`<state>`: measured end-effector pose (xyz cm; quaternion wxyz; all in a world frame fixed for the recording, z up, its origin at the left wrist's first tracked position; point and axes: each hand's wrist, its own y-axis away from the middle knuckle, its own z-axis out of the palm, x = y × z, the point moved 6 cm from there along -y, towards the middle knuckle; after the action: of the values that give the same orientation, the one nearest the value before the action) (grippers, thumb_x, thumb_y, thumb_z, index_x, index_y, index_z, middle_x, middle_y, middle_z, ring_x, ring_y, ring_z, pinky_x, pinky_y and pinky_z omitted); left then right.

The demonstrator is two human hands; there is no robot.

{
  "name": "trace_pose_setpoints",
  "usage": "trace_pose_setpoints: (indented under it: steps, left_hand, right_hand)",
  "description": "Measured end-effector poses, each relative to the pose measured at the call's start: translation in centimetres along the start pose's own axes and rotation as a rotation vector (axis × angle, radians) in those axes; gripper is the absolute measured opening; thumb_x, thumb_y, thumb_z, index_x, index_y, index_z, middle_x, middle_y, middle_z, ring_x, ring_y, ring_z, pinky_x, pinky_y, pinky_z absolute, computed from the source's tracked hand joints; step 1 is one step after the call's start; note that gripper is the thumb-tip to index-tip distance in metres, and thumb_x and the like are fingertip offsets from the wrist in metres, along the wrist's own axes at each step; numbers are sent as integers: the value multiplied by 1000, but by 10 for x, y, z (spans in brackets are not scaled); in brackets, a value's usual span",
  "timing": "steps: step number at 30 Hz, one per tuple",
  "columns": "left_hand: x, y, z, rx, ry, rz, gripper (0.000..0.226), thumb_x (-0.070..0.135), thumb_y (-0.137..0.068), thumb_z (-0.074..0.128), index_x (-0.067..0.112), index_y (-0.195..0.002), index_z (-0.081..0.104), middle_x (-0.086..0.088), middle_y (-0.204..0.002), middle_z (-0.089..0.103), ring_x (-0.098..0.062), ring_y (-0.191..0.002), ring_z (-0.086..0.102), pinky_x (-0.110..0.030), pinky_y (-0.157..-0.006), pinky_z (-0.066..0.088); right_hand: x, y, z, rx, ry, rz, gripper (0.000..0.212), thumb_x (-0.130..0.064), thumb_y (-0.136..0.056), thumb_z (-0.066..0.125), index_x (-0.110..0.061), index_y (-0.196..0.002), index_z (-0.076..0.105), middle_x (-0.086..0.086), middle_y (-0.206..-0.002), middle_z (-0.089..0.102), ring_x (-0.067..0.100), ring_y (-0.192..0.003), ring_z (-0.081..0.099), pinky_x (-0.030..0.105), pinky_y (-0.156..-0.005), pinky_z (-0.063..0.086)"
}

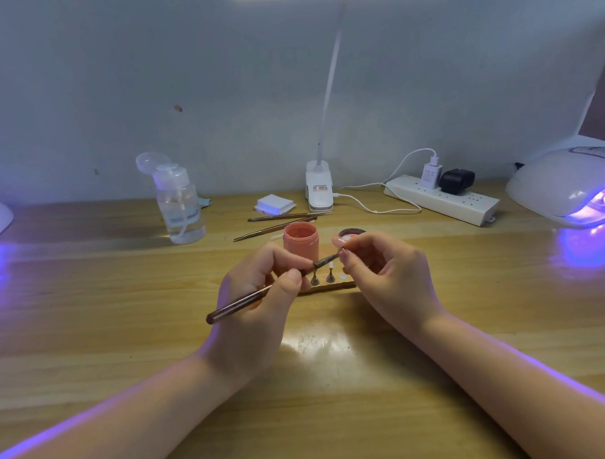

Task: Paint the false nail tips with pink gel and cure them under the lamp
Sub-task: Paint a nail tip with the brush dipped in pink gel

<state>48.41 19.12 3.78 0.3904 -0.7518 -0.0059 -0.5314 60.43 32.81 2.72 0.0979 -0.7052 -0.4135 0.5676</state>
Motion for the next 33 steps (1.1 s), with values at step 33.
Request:
trace_pose_setpoints:
  steps: [33]
  left_hand:
    - [0,-2,-10,210,47,-89,18,19,-86,51,13,-94,66,7,-79,72,-5,-77,65,-14,-68,49]
  right_hand:
    - [4,-1,-12,132,-112,190,11,-12,-83,69,-23,-80,65,-1,-69,67,18,-64,63,47,-69,56]
